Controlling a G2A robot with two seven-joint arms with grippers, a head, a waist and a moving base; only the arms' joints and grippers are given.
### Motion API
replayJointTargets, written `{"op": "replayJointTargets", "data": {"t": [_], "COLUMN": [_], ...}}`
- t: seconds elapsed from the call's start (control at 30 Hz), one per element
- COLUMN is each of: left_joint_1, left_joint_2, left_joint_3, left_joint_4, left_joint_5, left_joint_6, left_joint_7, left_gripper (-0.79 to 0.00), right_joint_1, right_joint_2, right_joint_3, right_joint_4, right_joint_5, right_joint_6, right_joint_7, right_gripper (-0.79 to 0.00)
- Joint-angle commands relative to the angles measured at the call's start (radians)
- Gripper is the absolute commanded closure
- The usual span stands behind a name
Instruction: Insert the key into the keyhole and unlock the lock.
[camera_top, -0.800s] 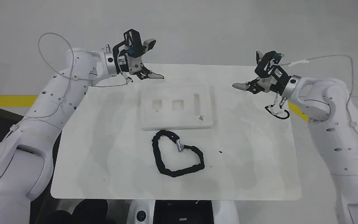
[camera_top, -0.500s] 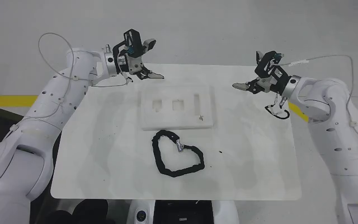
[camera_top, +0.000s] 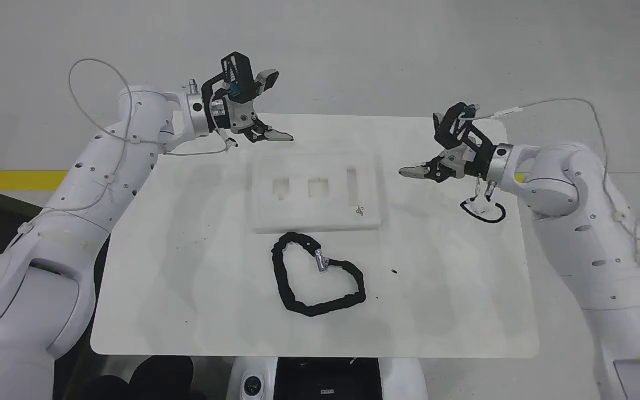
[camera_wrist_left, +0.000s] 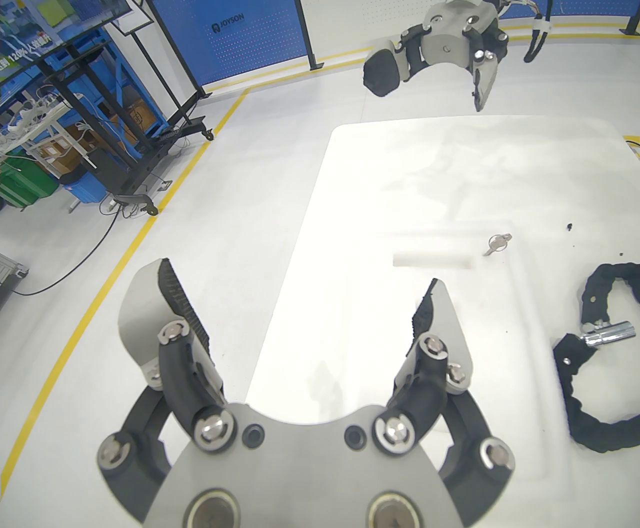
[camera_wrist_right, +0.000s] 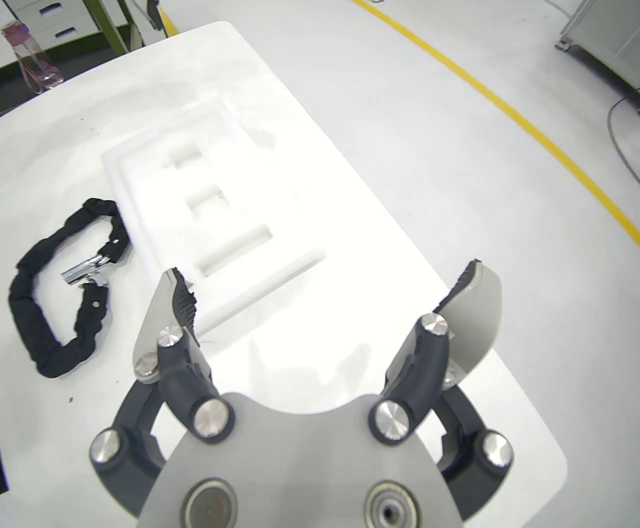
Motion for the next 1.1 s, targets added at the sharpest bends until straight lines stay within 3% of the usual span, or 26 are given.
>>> {"op": "replayJointTargets", "data": {"t": [0.0, 0.17, 0.43, 0.83, 1.07], "left_joint_1": [0.000, 0.000, 0.000, 0.000, 0.000], "left_joint_2": [0.000, 0.000, 0.000, 0.000, 0.000], "left_joint_3": [0.000, 0.000, 0.000, 0.000, 0.000], "left_joint_4": [0.000, 0.000, 0.000, 0.000, 0.000], "left_joint_5": [0.000, 0.000, 0.000, 0.000, 0.000], "left_joint_6": [0.000, 0.000, 0.000, 0.000, 0.000], "left_joint_7": [0.000, 0.000, 0.000, 0.000, 0.000], "left_gripper": [-0.785, -0.785, -0.785, -0.785, -0.785], "right_joint_1": [0.022, 0.091, 0.191, 0.307, 0.312], "right_joint_2": [-0.004, -0.020, -0.056, -0.130, -0.134], "right_joint_3": [-0.030, -0.123, -0.261, -0.438, -0.444], "right_joint_4": [0.005, -0.002, 0.010, 0.148, 0.155], "right_joint_5": [0.081, 0.249, 0.392, 0.487, 0.488], "right_joint_6": [0.001, 0.061, 0.169, 0.232, 0.230], "right_joint_7": [0.095, 0.295, 0.479, 0.565, 0.564], "right_gripper": [-0.785, -0.785, -0.785, -0.785, -0.785]}}
